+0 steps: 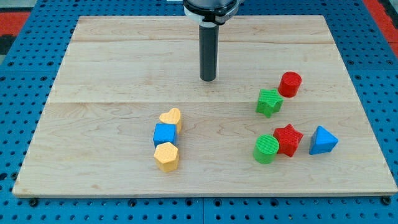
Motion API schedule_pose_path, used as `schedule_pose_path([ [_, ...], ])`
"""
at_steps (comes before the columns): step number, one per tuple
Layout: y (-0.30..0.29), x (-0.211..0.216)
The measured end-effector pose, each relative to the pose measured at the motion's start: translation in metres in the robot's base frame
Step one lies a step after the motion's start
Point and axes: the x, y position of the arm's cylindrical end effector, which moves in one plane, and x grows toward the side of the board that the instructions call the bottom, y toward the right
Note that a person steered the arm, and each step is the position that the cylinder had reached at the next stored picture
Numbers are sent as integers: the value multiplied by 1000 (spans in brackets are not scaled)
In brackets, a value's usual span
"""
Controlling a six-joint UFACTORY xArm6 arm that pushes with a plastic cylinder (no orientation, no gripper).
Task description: Move the blue triangle towards the yellow heart
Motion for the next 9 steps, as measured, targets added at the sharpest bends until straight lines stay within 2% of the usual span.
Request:
schedule_pose_path([
  [2,217,5],
  [3,297,36],
  [4,322,121],
  [5,294,177],
  [6,223,178],
  [7,164,160],
  [8,149,140],
  [9,166,130],
])
